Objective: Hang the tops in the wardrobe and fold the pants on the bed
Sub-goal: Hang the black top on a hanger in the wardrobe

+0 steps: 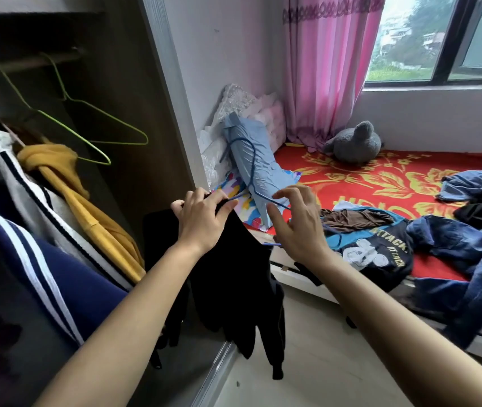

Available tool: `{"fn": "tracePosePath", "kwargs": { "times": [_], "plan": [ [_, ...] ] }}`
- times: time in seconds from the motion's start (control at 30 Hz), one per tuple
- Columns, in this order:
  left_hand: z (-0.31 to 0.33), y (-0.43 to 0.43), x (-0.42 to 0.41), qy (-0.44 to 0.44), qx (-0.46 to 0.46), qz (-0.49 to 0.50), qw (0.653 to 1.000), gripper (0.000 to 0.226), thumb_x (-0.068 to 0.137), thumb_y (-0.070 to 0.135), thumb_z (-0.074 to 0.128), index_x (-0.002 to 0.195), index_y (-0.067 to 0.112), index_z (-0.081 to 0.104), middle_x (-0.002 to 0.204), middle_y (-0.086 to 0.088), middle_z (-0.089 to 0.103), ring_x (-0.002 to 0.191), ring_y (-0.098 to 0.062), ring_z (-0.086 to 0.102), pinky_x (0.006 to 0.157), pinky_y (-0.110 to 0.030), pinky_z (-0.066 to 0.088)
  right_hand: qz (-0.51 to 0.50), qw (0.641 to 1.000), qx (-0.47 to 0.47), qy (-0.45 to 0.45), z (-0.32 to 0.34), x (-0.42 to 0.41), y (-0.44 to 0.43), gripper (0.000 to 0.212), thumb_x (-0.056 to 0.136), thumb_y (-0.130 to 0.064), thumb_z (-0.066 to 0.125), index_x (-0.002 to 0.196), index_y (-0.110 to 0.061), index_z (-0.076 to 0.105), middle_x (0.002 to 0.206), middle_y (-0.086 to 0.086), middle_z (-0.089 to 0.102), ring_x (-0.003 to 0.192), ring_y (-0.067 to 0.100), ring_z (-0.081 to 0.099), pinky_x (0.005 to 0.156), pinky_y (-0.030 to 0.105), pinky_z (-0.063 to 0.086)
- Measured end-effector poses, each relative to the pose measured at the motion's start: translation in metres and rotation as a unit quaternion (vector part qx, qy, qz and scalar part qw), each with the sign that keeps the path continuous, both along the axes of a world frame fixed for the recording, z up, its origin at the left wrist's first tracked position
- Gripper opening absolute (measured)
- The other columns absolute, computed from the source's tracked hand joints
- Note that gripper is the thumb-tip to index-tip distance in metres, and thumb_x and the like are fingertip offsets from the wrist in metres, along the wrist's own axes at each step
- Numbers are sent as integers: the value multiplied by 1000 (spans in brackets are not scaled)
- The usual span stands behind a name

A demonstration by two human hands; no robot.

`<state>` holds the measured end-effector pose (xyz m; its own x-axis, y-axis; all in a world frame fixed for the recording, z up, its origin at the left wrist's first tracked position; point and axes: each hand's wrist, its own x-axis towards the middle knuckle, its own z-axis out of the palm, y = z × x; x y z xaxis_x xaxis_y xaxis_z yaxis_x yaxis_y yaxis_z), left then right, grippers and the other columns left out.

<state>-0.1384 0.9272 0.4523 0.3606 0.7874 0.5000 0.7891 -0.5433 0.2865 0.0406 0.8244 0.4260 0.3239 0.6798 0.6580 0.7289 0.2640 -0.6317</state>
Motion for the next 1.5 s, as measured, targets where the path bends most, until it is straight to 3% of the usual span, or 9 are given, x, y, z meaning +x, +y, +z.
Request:
{"fn": "tracePosePath", "kwargs": {
  "times": [0.2, 0.37, 0.47, 0.63, 0.8, 1.03, 1.17, 1.37, 1.5],
  "plan": [
    [17, 5, 2, -39, 40, 52, 997, 36, 100, 54, 43, 104, 26, 65, 102, -7, 56, 105, -30, 49, 89, -43, 26, 64, 993, 33, -89, -52, 6, -18, 15, 95, -31, 65, 91, -17, 66, 86, -12, 55, 72, 8, 56, 65, 34, 51],
    [37, -2, 9, -46, 66, 50, 996, 38, 97, 57, 44, 107, 30, 69, 100, -6, 58, 103, -27, 50, 88, -42, 27, 54, 985, -61, -152, -63, -5, -5, 55, 96, -48, 58, 144, -22, 49, 134, -6, 56, 111, 14, 60, 90, 29, 51],
    [42, -7, 10, -47, 76, 46, 995, 38, 97, 58, 44, 108, 32, 70, 100, -5, 59, 103, -27, 51, 89, -42, 29, 60, 987, -91, -119, -54, -13, 9, 63, 96, -47, 57, 151, -22, 38, 127, -3, 59, 103, 13, 60, 84, 33, 51],
    [43, -4, -1, -46, 51, 55, 996, 37, 99, 56, 42, 115, 35, 68, 105, -4, 58, 106, -25, 49, 90, -42, 27, 54, 986, -10, -159, -45, -12, 18, 35, 98, -32, 61, 132, -25, 62, 91, -9, 64, 83, 11, 57, 75, 32, 50],
    [38, -2, -8, -73, 23, 64, 995, 33, 101, 50, 43, 125, 40, 64, 108, -3, 57, 109, -23, 48, 89, -37, 23, 119, 970, 26, -211, -53, -13, 22, 34, 100, -28, 60, 134, -24, 63, 118, -6, 66, 109, 16, 60, 93, 29, 46],
    [29, 4, -5, -86, -11, 55, 995, 30, 103, 40, 44, 127, 40, 63, 105, -1, 54, 111, -24, 48, 93, -42, 28, 231, 958, -136, -99, -47, -25, 19, 33, 94, -40, 66, 116, -15, 61, 95, -1, 67, 89, 9, 61, 88, 30, 46],
    [24, 21, -23, -58, -53, 31, 996, 30, 103, 44, 41, 125, 42, 60, 96, 6, 47, 102, -22, 50, 88, -43, 35, 150, 952, -178, -200, -48, 5, 11, 42, 101, -51, 48, 76, -18, 59, 68, -12, 52, 75, 10, 56, 88, 37, 42],
    [4, 24, -24, -33, -77, -10, 996, 25, 104, 31, 42, 122, 30, 59, 102, 3, 46, 87, -19, 56, 68, -34, 50, 66, 953, -189, 228, -34, 34, 19, 65, 102, -60, 26, 113, -14, 70, 107, -3, 66, 105, 13, 58, 85, 26, 39],
    [11, 24, -16, -86, -143, -32, 985, 24, 104, 29, 44, 117, 29, 63, 111, 0, 52, 103, -23, 56, 97, -48, 47, 67, 945, -152, 281, -29, 32, 19, 46, 107, -44, 35, 87, -27, 74, 65, -17, 58, 65, -5, 55, 60, 11, 38]
  ]
}}
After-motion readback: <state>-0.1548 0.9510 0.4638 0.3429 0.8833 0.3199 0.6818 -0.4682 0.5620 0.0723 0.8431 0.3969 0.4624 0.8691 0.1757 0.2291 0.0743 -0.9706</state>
